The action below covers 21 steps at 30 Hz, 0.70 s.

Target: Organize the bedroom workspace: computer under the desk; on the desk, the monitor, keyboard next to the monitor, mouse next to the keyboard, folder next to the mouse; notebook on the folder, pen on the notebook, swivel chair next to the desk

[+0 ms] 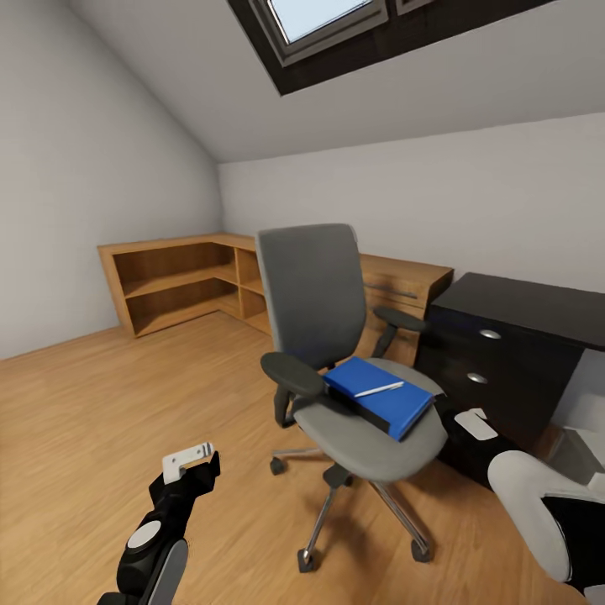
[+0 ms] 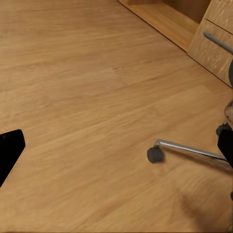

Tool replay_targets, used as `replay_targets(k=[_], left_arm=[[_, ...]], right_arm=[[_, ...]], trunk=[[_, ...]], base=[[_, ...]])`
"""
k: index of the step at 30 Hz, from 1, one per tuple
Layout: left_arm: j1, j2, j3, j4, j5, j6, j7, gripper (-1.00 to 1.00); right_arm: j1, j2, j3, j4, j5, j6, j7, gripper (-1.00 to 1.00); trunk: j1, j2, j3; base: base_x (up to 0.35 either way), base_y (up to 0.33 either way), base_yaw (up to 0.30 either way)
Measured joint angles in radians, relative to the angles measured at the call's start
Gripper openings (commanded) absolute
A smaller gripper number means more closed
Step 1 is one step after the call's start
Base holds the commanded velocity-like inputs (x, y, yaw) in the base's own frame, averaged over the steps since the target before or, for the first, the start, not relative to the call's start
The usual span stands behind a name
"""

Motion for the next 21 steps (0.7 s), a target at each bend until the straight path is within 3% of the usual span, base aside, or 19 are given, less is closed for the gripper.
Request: replay_targets(k=[21], left_arm=[[0.0, 0.0, 0.0, 0.001, 0.0, 0.001, -0.001, 1.0]], right_arm=[[0.0, 0.003, 0.0, -0.001, 0.003, -0.002, 0.002, 1.0]], trunk=[[0.0, 0.0, 0.016]], base=[[0.008, 0.0, 0.241]])
